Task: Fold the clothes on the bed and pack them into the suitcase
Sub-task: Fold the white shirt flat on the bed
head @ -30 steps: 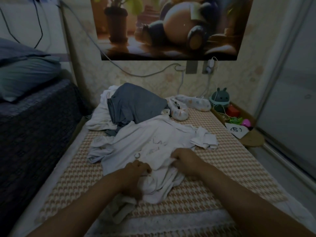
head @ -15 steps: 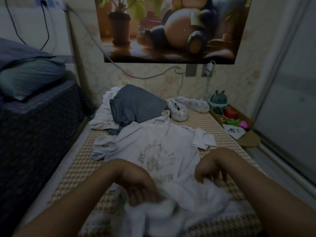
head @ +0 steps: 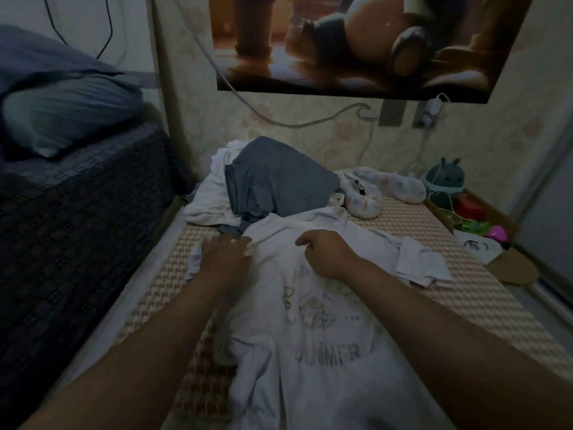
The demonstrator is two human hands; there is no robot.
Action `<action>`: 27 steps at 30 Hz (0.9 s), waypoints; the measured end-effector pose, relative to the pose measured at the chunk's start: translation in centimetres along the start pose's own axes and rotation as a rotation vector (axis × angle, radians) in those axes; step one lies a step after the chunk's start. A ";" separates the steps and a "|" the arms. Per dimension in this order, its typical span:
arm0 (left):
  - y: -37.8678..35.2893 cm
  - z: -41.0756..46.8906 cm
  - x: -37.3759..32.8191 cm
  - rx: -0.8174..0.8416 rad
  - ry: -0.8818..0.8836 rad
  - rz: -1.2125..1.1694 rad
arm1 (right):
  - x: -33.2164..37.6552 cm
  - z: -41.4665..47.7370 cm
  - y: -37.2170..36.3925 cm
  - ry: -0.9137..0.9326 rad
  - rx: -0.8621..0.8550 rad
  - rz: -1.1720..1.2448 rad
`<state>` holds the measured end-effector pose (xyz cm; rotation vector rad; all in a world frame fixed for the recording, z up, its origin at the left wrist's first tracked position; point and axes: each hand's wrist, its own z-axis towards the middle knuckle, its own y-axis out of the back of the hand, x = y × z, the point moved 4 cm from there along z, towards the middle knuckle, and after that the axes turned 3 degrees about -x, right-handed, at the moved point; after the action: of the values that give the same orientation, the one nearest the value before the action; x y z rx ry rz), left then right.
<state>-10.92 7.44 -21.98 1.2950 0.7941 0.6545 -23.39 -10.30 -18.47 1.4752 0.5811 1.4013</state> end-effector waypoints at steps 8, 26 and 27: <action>1.0 3.5 6.4 -0.305 0.167 0.030 | -1.2 8.2 -6.9 -0.052 -0.002 -0.412; -0.3 11.1 -0.4 -0.363 0.156 -0.487 | -8.6 15.3 -1.2 -0.054 -0.269 -0.341; 0.2 11.3 0.0 -0.473 0.169 -0.516 | -9.2 15.7 -0.4 -0.083 -0.372 -0.250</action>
<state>-1.71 0.95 -20.81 0.5749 0.9925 0.4931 -10.63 -23.04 -20.85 1.1161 0.4099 1.1730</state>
